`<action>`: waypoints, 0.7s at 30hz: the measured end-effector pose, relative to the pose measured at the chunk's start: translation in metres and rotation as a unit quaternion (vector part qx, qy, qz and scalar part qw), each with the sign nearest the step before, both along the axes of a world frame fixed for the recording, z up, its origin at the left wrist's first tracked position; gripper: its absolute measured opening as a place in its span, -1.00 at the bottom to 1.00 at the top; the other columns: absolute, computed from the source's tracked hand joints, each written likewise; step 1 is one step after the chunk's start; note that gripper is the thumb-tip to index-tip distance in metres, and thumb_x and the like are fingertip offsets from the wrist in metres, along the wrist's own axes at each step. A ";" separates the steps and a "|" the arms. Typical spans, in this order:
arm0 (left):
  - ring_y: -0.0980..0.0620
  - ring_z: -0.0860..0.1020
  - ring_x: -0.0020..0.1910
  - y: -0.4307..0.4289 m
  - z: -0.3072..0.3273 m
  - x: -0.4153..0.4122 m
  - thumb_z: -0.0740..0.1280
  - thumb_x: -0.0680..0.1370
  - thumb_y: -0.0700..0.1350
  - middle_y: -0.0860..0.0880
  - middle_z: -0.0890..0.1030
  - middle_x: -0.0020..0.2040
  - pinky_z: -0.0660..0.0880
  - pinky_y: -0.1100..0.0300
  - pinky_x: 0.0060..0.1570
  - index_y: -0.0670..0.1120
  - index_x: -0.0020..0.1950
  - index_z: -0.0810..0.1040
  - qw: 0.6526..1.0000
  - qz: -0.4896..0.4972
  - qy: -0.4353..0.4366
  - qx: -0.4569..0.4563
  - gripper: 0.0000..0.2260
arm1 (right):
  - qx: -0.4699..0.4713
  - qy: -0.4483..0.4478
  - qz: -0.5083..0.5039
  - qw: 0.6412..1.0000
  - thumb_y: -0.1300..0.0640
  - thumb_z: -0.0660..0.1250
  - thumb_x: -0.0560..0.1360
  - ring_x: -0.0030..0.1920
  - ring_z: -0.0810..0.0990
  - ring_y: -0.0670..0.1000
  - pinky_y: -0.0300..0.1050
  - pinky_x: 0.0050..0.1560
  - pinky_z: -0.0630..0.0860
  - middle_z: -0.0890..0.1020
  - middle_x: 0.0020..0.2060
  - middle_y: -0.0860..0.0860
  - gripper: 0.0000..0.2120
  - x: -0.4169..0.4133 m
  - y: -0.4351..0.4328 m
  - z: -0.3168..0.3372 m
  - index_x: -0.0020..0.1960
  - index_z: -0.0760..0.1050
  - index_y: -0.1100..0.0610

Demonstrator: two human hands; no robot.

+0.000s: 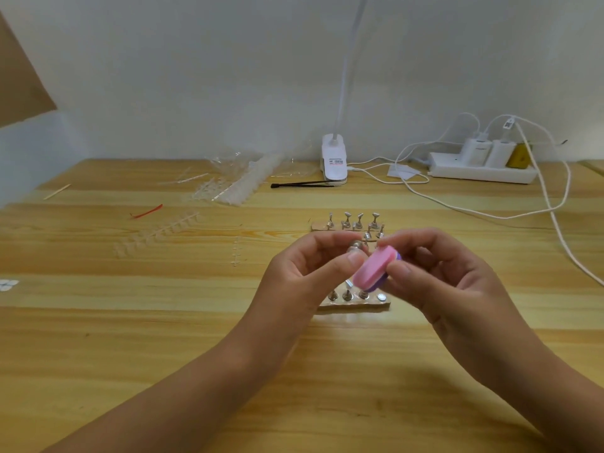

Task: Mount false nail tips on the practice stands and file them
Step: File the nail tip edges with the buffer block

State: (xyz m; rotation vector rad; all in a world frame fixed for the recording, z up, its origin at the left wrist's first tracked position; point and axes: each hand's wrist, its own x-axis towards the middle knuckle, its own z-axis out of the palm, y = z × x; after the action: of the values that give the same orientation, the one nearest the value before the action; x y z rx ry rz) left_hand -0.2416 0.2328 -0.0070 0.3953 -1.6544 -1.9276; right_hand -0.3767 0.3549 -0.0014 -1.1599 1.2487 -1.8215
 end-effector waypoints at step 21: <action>0.00 0.66 0.02 0.007 -0.003 -0.003 0.52 0.36 -0.04 -0.07 0.71 0.01 0.59 0.20 0.09 -0.01 0.00 0.69 0.997 0.042 0.015 0.057 -0.77 | 0.013 -0.023 0.018 0.999 0.13 0.44 0.40 0.03 0.68 0.05 -0.17 0.07 0.58 0.70 -0.03 0.08 -0.78 -0.002 0.000 -0.002 0.04 0.66 0.05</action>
State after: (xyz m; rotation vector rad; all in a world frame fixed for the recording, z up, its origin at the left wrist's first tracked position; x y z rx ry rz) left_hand -0.2443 0.2402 -0.0099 0.4700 -1.4911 -1.9612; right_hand -0.3786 0.3547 -0.0034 -1.1138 1.2138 -1.7908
